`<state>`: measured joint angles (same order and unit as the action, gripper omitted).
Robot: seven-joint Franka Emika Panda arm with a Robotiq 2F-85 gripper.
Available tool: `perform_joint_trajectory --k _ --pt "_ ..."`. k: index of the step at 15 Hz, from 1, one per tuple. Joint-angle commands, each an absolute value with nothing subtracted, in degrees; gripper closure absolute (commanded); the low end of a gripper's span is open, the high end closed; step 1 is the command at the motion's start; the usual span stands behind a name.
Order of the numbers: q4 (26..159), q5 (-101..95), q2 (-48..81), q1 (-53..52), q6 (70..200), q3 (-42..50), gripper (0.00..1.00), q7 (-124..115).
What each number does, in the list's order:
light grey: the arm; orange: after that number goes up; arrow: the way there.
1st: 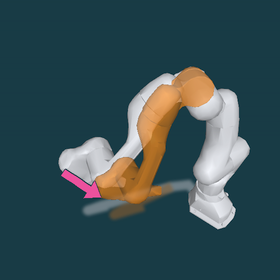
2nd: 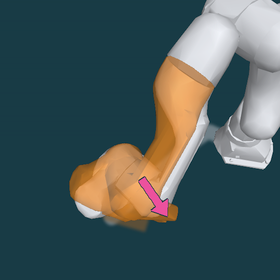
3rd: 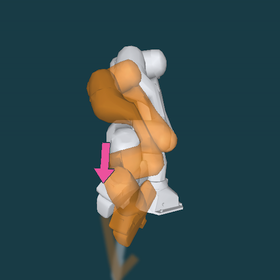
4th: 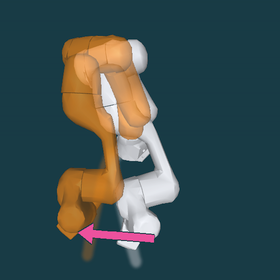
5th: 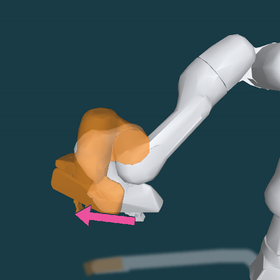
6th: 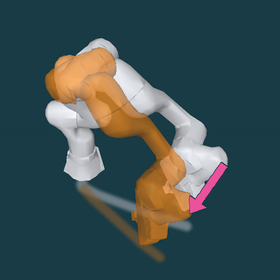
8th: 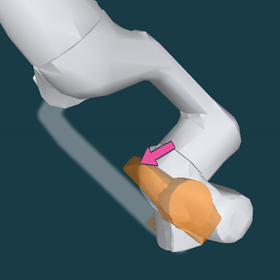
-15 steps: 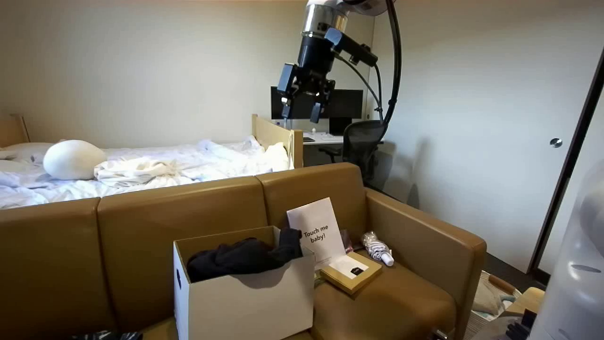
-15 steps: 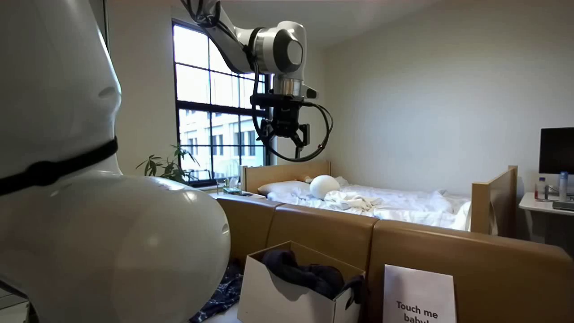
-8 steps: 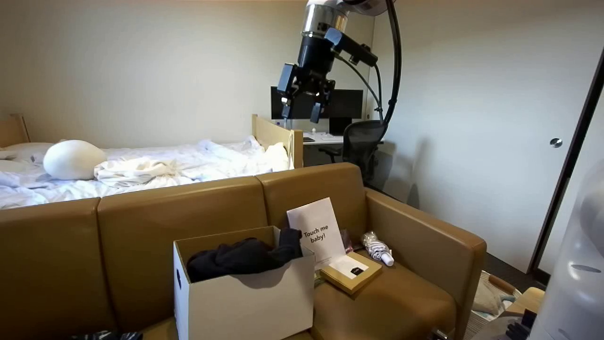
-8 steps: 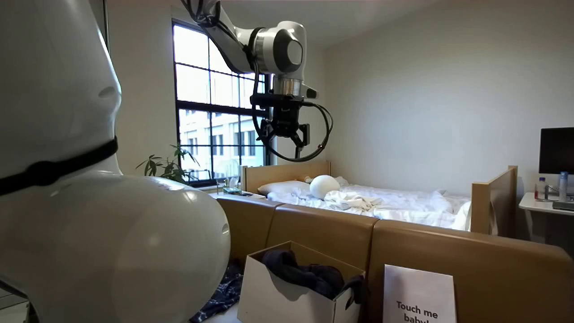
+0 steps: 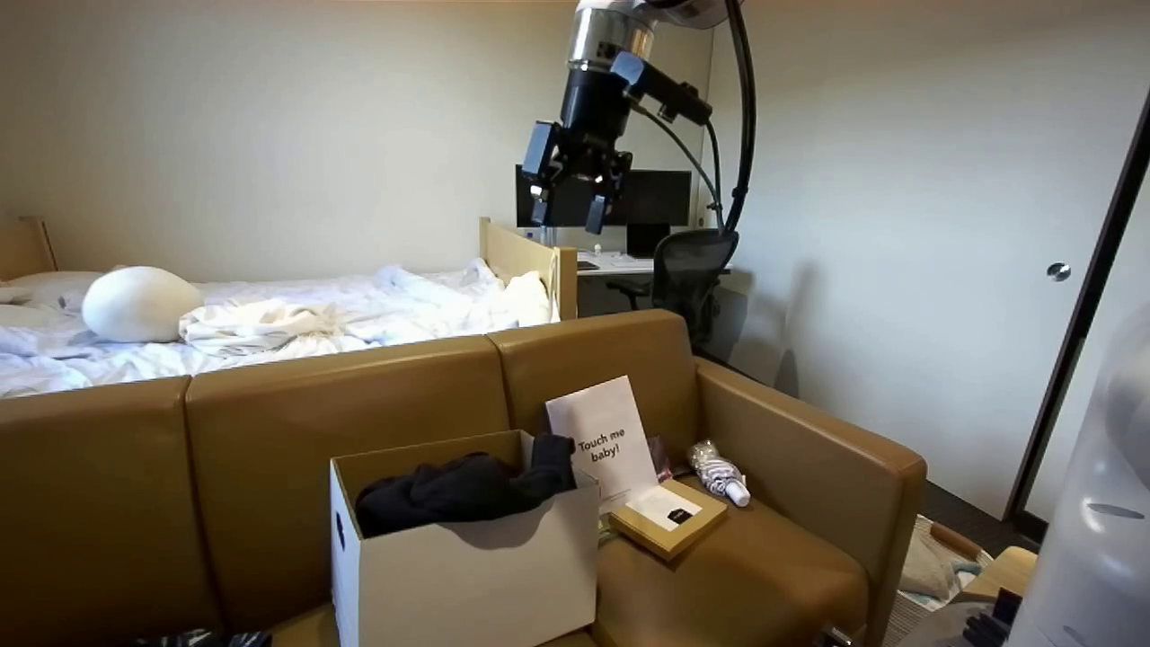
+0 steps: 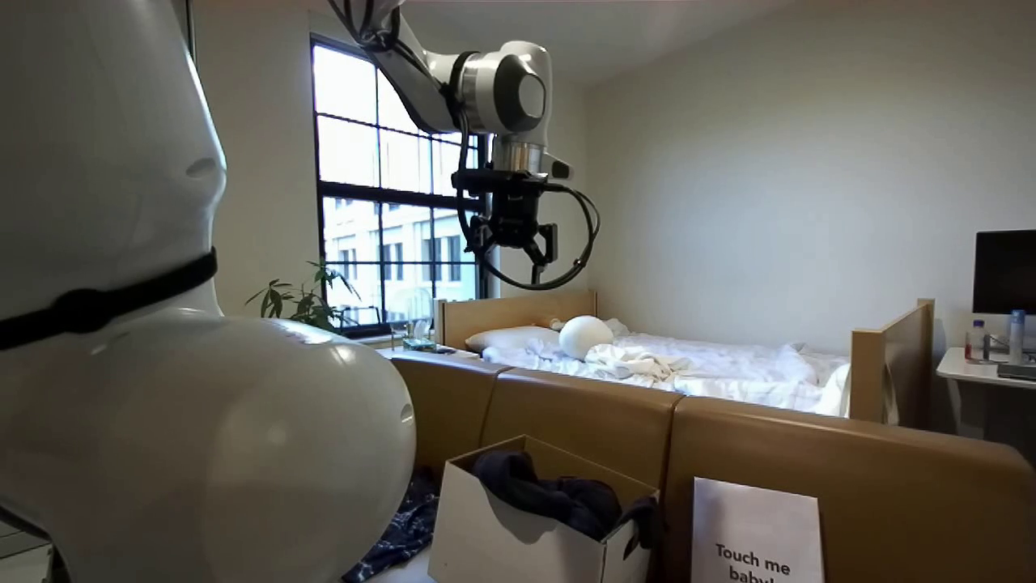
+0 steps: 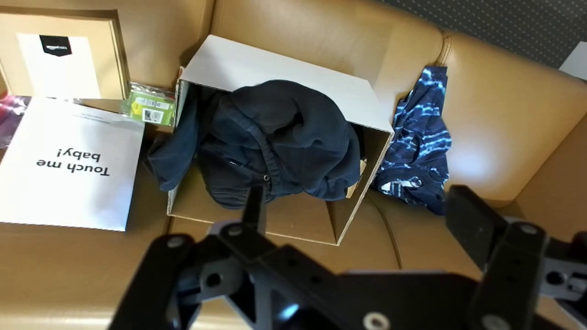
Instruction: Pick up the black hoodie from the box and place it on the couch
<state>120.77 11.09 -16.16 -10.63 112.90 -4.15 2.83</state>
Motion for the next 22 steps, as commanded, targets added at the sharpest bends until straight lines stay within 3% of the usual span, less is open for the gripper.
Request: perform_joint_trajectory --k 1,11,19,22 --pt "112.1 8.1 -8.6 -9.9 108.6 -6.2 0.0 3.2" --pt "87.7 4.4 15.6 -11.2 103.2 -9.5 0.0 3.9" --pt "80.1 3.0 34.2 -13.5 110.7 -8.0 0.0 -5.5" --pt "81.1 3.6 34.4 -13.0 111.0 -8.4 0.0 -3.6"
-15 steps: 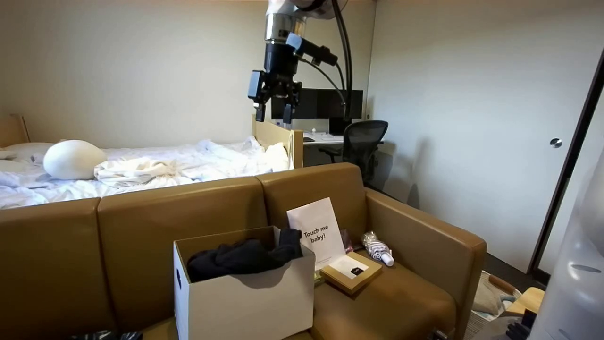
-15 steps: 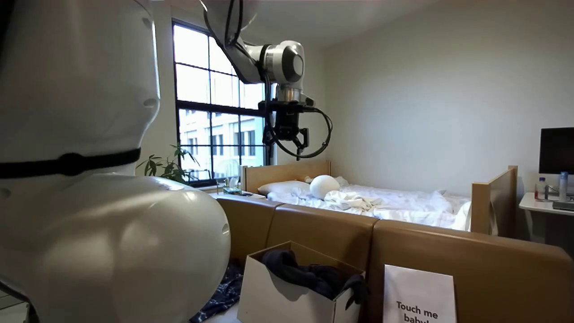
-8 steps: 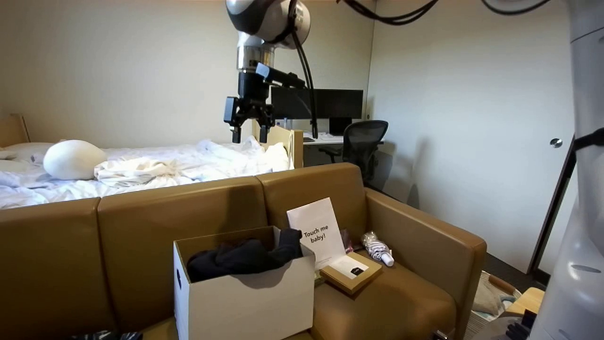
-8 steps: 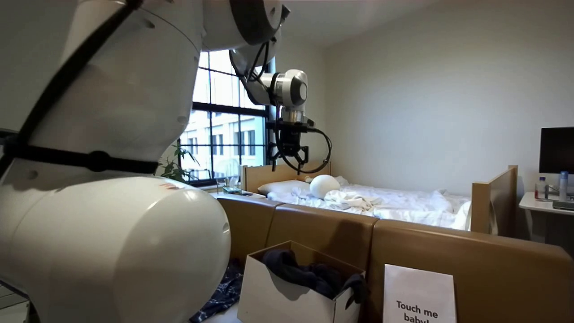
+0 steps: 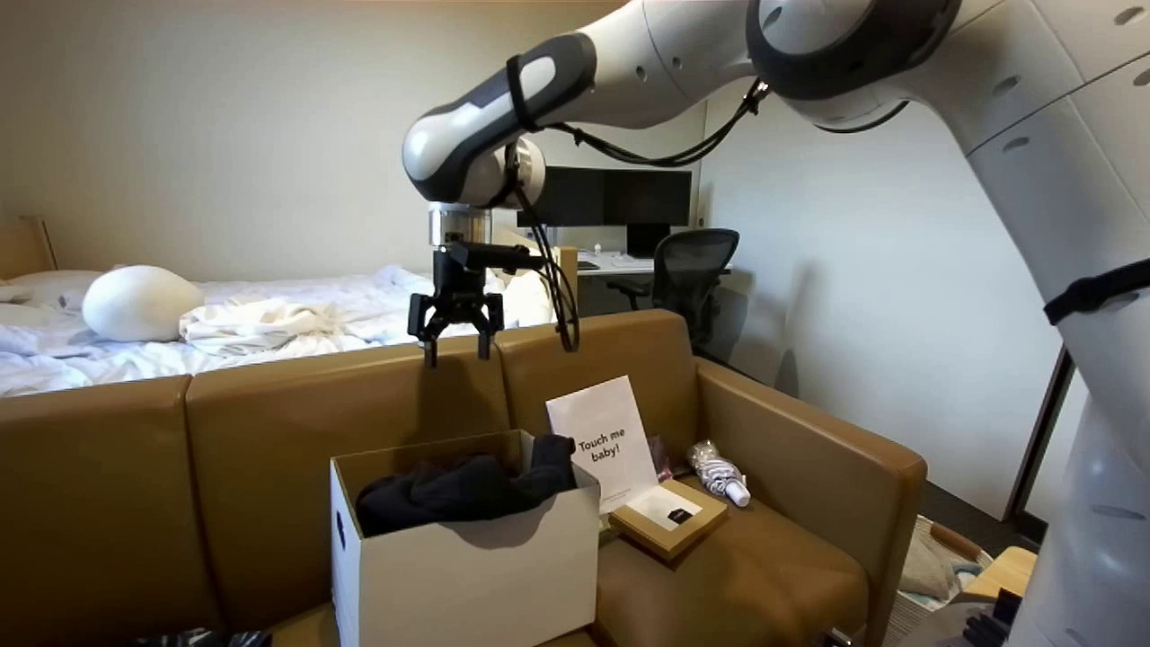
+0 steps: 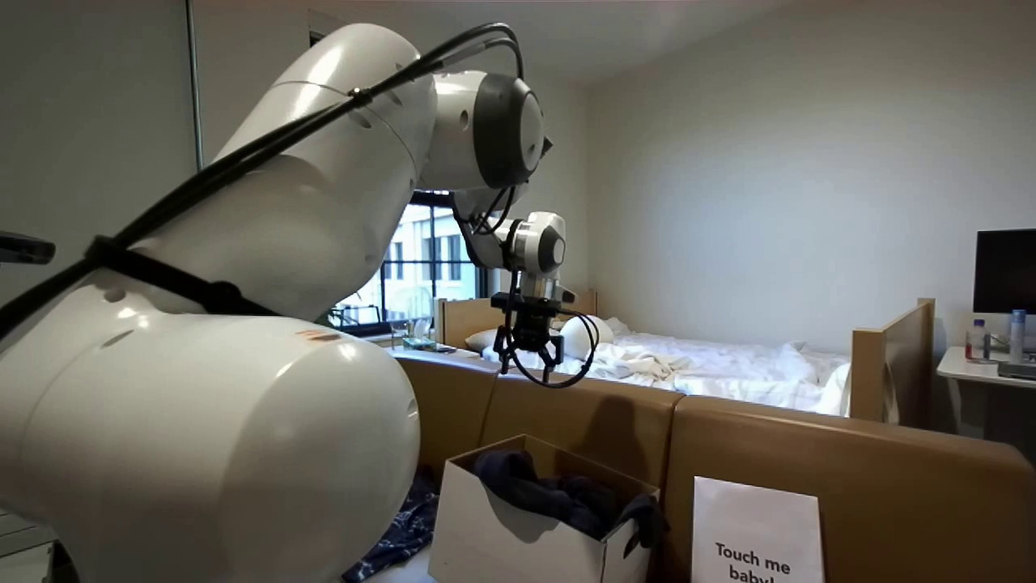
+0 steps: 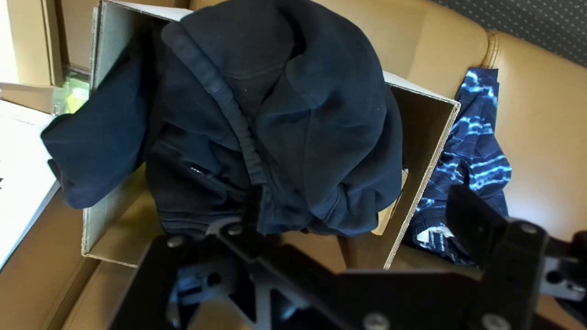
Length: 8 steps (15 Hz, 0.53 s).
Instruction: Pick up the black hoodie from the box and place it on the couch
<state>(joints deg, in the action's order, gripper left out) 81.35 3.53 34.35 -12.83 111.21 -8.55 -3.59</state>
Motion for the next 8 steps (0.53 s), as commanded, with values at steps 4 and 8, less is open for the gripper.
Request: perform_joint_trajectory --k 4,8 --pt "77.4 3.8 37.4 -13.8 109.1 -8.4 0.0 -5.3" --pt "73.1 4.9 44.6 -13.3 106.6 -8.1 0.0 -5.6"
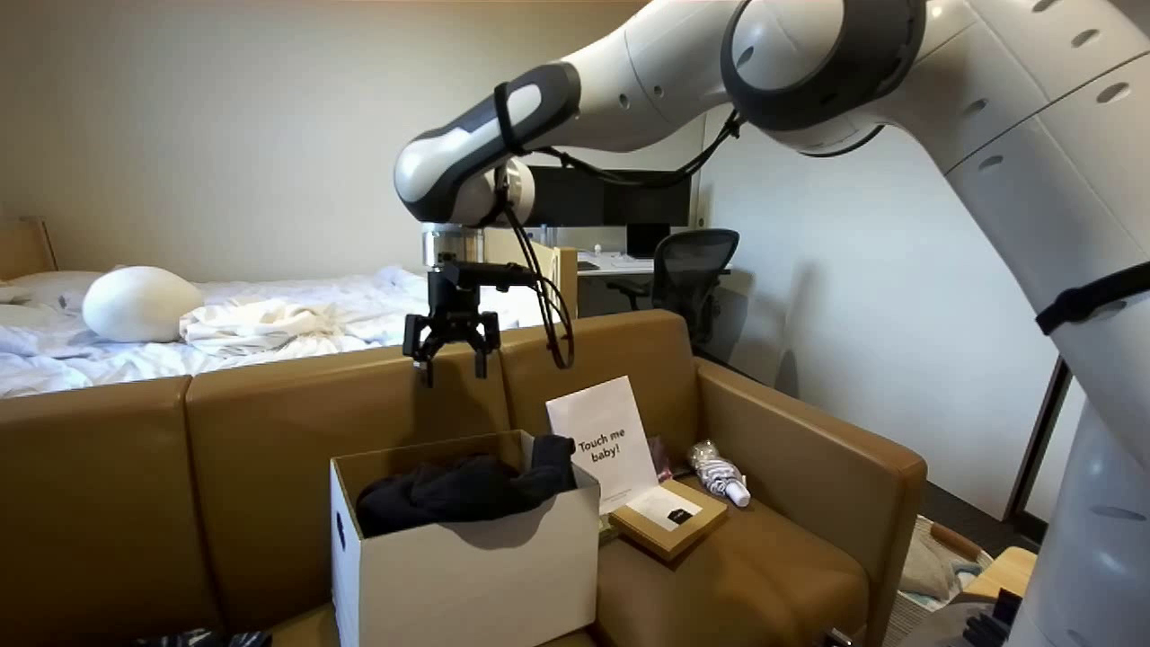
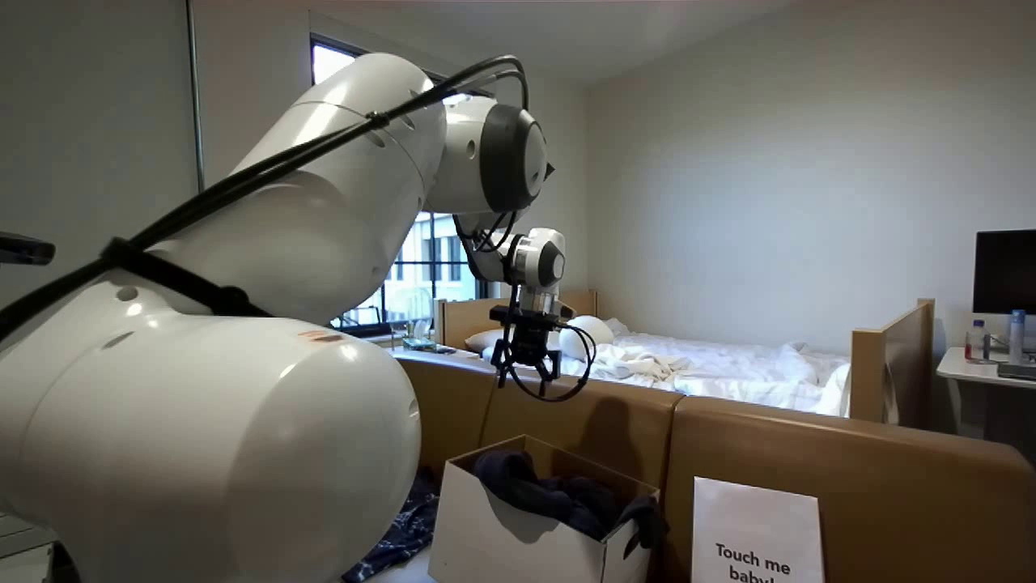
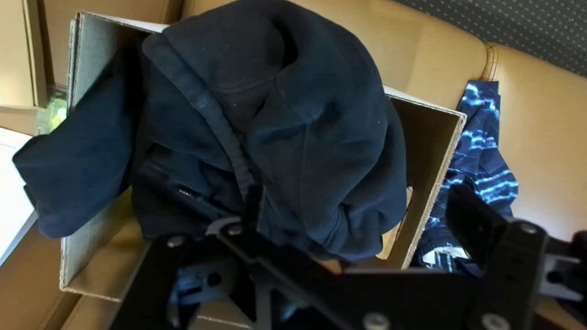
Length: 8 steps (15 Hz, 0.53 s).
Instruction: Pick up the black hoodie from the box and place it on the couch
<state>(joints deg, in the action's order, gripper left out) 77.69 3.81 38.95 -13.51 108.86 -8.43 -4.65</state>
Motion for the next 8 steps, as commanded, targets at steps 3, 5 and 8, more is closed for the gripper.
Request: perform_joint_trajectory --k 3,5,8 --pt "69.4 4.5 50.3 -13.6 109.2 -7.7 0.0 -5.2" --pt "65.5 4.4 53.7 -13.3 107.6 -7.9 0.0 -3.7" --pt "60.1 5.4 57.7 -13.2 102.6 -9.2 0.0 -2.4"
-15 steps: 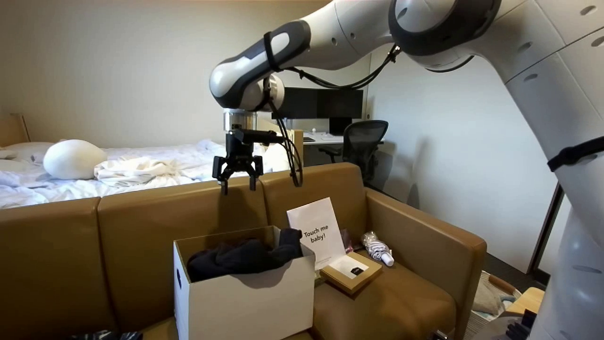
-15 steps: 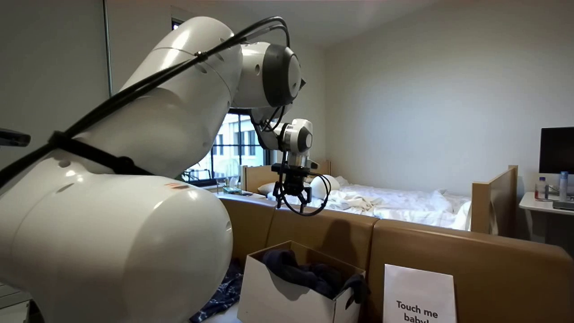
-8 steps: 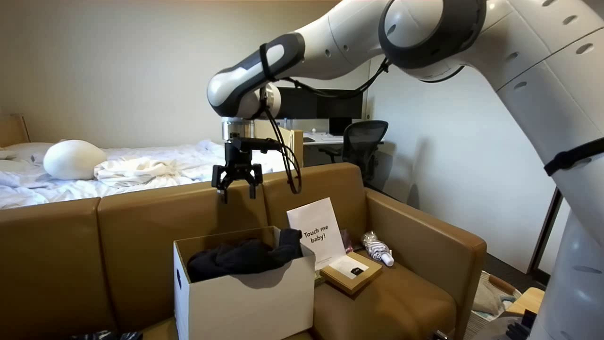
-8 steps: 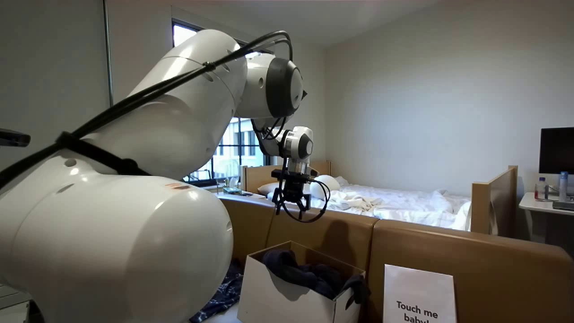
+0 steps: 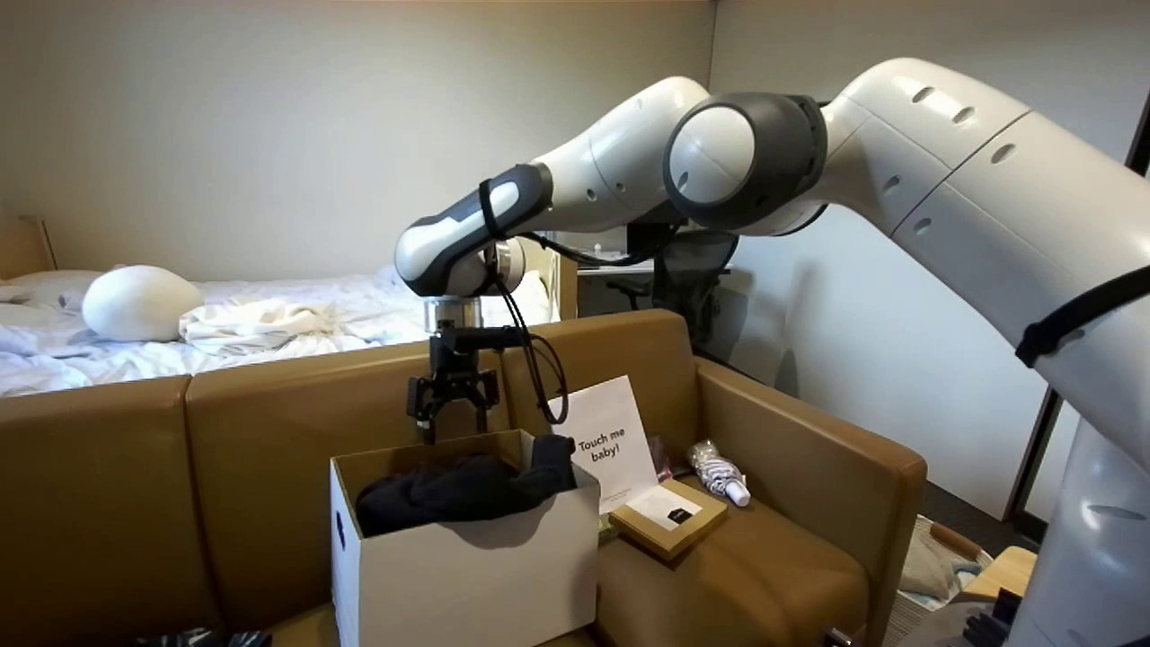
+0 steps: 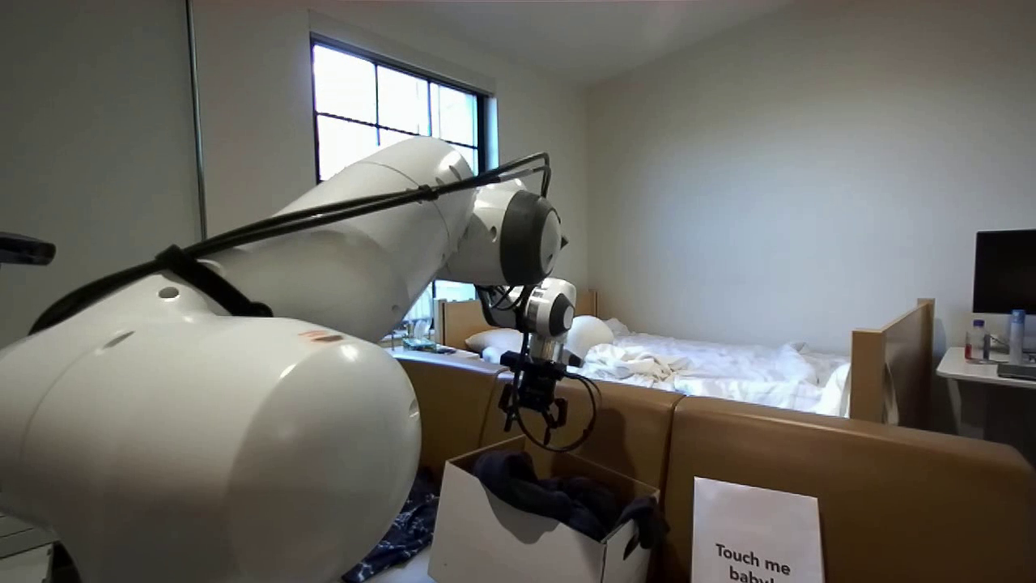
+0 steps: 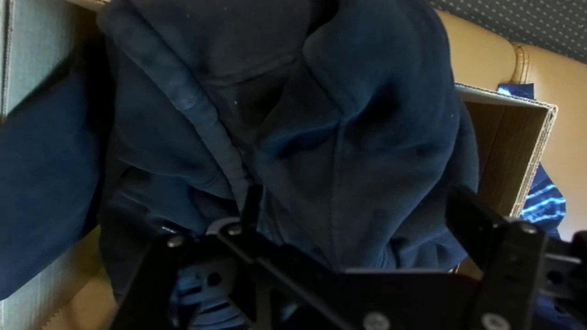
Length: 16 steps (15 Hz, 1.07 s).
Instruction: Pick up the black hoodie from the box and place it on the couch
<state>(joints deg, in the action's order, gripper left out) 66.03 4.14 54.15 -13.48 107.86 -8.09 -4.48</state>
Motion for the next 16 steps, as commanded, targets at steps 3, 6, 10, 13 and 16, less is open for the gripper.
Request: perform_joint_trajectory --k 3,6,10,13,16 --pt "54.3 6.0 62.3 -13.1 95.1 -9.8 0.0 -2.3" --pt "49.0 5.9 66.6 -13.7 88.8 -9.6 0.0 -2.6" --pt "42.3 6.1 72.6 -15.0 86.2 -9.7 0.0 -3.5" --pt "37.3 6.9 76.3 -15.9 86.9 -10.3 0.0 -4.0" --pt "32.3 7.4 78.9 -16.9 86.4 -10.2 0.33 -5.0"
